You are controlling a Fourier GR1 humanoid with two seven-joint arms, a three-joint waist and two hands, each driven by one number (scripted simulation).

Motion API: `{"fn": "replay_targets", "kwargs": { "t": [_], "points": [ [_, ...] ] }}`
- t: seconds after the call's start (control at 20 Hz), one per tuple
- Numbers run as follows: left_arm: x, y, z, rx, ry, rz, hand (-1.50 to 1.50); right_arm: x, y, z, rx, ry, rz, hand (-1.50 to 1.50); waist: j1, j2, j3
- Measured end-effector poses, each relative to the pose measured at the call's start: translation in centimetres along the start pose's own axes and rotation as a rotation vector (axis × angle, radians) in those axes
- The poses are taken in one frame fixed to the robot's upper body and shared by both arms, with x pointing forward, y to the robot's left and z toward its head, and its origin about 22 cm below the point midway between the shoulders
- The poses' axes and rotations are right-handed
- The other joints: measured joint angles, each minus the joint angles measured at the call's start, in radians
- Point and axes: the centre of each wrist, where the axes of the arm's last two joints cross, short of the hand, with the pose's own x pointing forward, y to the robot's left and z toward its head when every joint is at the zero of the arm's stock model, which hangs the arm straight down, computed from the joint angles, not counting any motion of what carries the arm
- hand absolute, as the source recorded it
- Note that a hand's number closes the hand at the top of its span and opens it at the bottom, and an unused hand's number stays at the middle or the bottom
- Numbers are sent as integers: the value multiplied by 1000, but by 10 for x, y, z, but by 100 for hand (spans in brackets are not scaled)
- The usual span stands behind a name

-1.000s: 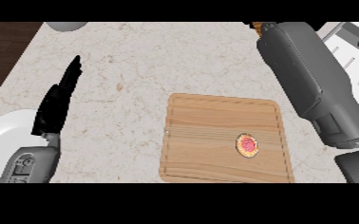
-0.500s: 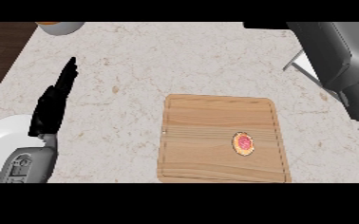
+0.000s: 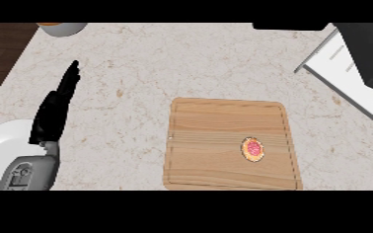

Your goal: Pick the croissant from the cutting board and place it in the tiered basket

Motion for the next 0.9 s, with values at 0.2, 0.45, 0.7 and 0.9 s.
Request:
{"fn": "replay_targets", "kwargs": {
  "t": [0.2,0.45,0.7,0.9],
  "points": [
    [4,-1,-3,-2,0,1,0,-20,0,-23,-46,20,129,150,0,2,0],
    [-1,0,1,-2,7,-1,0,-47,1,-48,-87,55,306,150,-4,0,0],
    [-3,6,-2,4,10,-2,0,-71,3,-63,-85,67,365,150,-11,-3,0],
    [-5,8,2,5,12,-1,0,-92,1,-78,-33,55,378,150,-11,-3,0]
  ]
}}
